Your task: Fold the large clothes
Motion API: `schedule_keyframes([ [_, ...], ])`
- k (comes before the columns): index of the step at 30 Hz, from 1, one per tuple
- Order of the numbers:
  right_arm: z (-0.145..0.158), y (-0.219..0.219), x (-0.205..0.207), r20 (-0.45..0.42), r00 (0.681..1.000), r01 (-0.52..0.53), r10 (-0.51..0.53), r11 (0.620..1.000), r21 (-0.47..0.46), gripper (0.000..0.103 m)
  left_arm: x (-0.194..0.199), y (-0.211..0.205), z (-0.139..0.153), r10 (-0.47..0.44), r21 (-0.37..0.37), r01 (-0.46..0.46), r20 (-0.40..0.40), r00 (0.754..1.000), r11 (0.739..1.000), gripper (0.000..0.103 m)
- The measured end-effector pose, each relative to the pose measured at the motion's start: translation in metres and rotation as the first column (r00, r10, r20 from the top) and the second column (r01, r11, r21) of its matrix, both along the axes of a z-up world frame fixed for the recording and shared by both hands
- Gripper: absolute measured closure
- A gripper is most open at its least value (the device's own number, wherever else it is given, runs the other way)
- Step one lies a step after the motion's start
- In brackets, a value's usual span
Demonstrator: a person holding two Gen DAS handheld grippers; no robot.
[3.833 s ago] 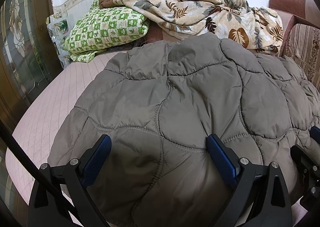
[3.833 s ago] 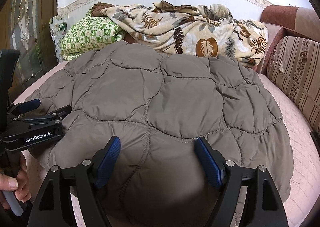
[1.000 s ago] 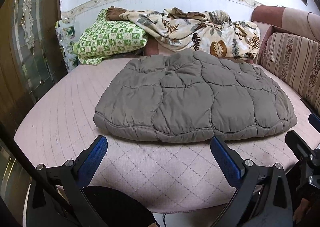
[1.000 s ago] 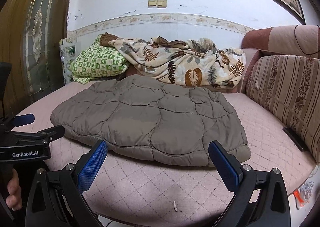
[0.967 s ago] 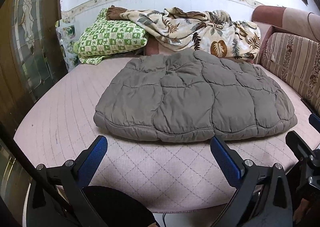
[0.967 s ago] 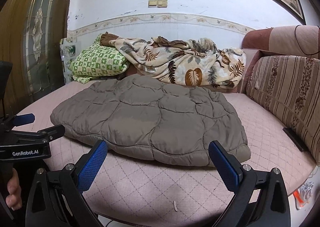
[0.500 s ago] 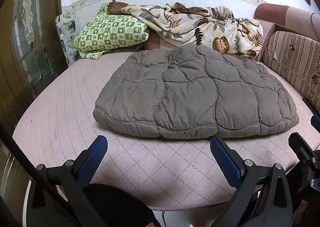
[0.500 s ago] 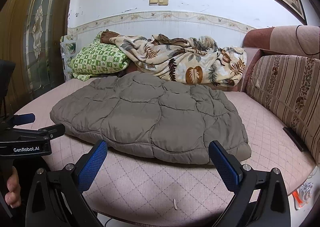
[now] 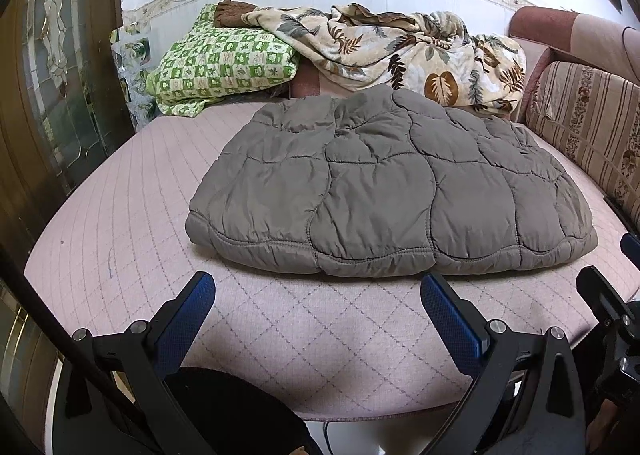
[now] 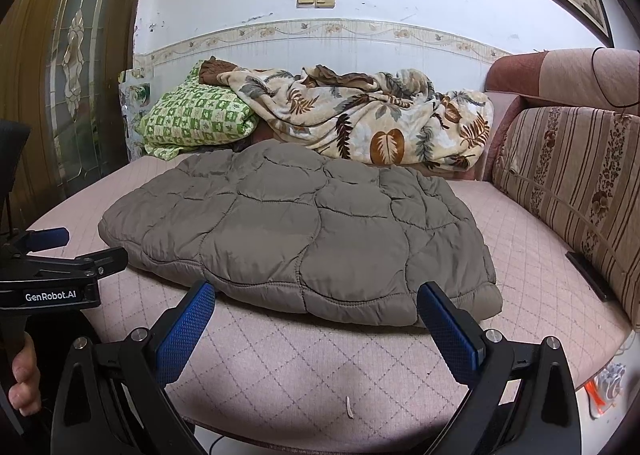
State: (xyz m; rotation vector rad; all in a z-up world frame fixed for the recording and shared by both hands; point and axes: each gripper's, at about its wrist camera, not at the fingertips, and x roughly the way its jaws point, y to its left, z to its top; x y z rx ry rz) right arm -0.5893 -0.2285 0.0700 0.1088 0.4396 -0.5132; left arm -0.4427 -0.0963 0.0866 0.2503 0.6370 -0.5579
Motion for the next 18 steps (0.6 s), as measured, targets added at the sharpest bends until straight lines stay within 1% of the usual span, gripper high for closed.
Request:
schedule_keyframes([
  [3, 0.000, 0.000, 0.000, -0.002, 1.000, 0.000, 0.000, 1.000, -0.001, 0.001, -0.002, -0.001, 0.001, 0.005, 0.013, -0.005, 0.018, 1.000, 1.000, 0.001],
  [6, 0.000, -0.001, 0.000, -0.003, 1.000, 0.000, 0.000, 1.000, 0.000, 0.001, -0.003, 0.000, 0.005, -0.009, -0.003, 0.009, 0.012, 1.000, 1.000, 0.001],
  [11, -0.001, -0.003, -0.001, -0.003, 1.000, 0.011, -0.011, 1.000, 0.012, 0.001, 0.000, -0.005, 0.007, 0.008, 0.050, -0.009, 0.009, 1.000, 0.999, 0.001],
  [14, -0.001, -0.002, -0.002, -0.002, 1.000, 0.016, -0.016, 1.000, 0.013, 0.001, -0.002, -0.003, 0.013, 0.033, 0.062, -0.036, 0.051, 0.998, 0.997, 0.001],
  [17, -0.001, -0.004, -0.001, -0.004, 1.000, 0.016, -0.016, 1.000, 0.013, 0.001, -0.010, -0.002, 0.024, 0.051, 0.097, -0.066, 0.147, 0.988, 0.993, 0.001],
  [18, -0.001, -0.004, -0.002, -0.005, 1.000, 0.019, -0.019, 1.000, 0.013, 0.001, -0.011, -0.002, 0.027, 0.059, 0.104, -0.075, 0.155, 0.986, 0.992, 0.001],
])
